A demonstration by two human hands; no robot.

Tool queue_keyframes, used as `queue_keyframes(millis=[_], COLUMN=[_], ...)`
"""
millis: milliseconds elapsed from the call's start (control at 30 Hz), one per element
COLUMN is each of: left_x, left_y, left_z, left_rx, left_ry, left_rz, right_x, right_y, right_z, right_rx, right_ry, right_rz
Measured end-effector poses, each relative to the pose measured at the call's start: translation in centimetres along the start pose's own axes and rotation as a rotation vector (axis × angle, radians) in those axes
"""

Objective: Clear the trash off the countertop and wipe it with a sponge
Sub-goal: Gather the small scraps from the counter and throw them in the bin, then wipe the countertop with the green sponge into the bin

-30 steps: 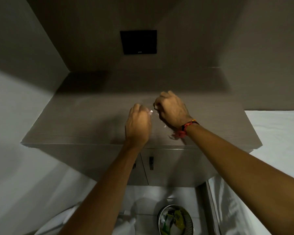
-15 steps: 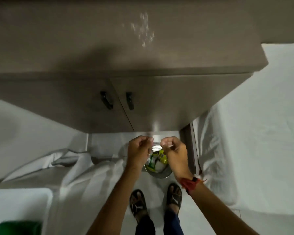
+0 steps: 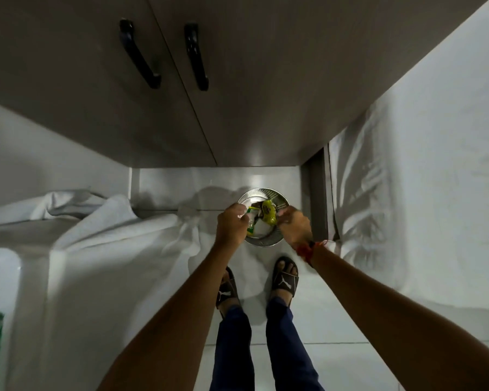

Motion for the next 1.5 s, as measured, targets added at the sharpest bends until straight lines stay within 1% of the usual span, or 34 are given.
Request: queue_keyframes(millis=[100,167,200,300,367,433,500,533,567,600,633,667,733,800,867,1033,1200,1300,1367,1433,1500], left_x=[-2.0,-3.9,-5.2,-9.5,-13.2,-17.1,-21.1,-22.9,-24.3,-25.7,-26.7,-27.4,-28.1,-28.0,-27.6,-27.1,-27.6,-28.8,-29.1,-28.4,-26.2], left_y=[-0.1,0.4,1.0,3.3,4.8,5.8,5.4,4.6,3.3,1.7,-0.2,-2.2,-5.6,-8.1,-9.0,-9.3,-9.0,-6.5,-3.0,0.9,4.5], left_z=[2.5,4.8,6.1,10.3,13.9,17.3,21.5,23.7,25.6,27.7,29.7,31.2,33.1,33.8,33.2,30.3,30.9,31.0,30.1,28.9,26.9], left_rx=[0.044,0.116,0.158,0.272,0.319,0.336,0.297,0.25,0.174,0.062,-0.06,-0.161,-0.314,-0.452,-0.507,-0.544,-0.547,-0.461,-0.337,-0.183,0.003], left_ry=[0.073,0.133,0.165,0.275,0.408,0.559,0.724,0.804,0.863,0.902,0.906,0.875,0.732,0.578,0.512,0.521,0.585,0.713,0.794,0.806,0.76], left_rz=[0.037,0.034,0.012,-0.073,-0.157,-0.251,-0.308,-0.315,-0.307,-0.29,-0.278,-0.269,-0.26,-0.28,-0.263,-0.225,-0.352,-0.343,-0.384,-0.485,-0.569], right_x=[0.7,1.3,1.5,2.5,3.1,3.7,4.8,5.4,6.0,6.8,7.7,8.5,9.8,10.9,11.7,11.7,9.9,8.6,7.5,6.3,4.6], right_y=[-0.1,-1.4,-2.5,-7.1,-12.0,-16.9,-21.8,-24.0,-25.6,-27.2,-28.3,-29.2,-30.4,-31.2,-31.5,-30.9,-30.2,-30.0,-29.6,-28.6,-26.7], right_z=[2.7,5.1,6.4,10.0,12.6,15.0,17.9,19.4,20.7,22.2,23.7,24.9,26.7,28.0,28.6,27.7,26.4,25.9,24.9,23.5,21.5], right_rx=[-0.025,-0.112,-0.188,-0.512,-0.63,-0.771,-0.951,-1.034,-1.108,-1.191,-1.277,-1.356,-1.443,-1.462,-1.462,-1.471,-1.478,-1.481,-1.445,-1.325,-1.155], right_ry=[-0.102,-0.162,-0.149,-0.068,-0.091,-0.049,-0.047,-0.06,-0.071,-0.09,-0.115,-0.136,-0.198,-0.248,-0.276,-0.308,-0.322,-0.249,-0.182,-0.158,-0.133], right_rz=[0.026,0.111,0.164,0.319,0.388,0.444,0.485,0.508,0.537,0.568,0.601,0.637,0.715,0.765,0.799,0.846,0.74,0.638,0.616,0.635,0.672])
Point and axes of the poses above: each hand's wrist, its own z-axis away from the middle knuckle, its own x-axis out of the palm, y = z × x, the point moved 1 cm from there along -z, towards the middle knuckle, and after that the axes turned 8 degrees about -y, right-handed, at the moved point
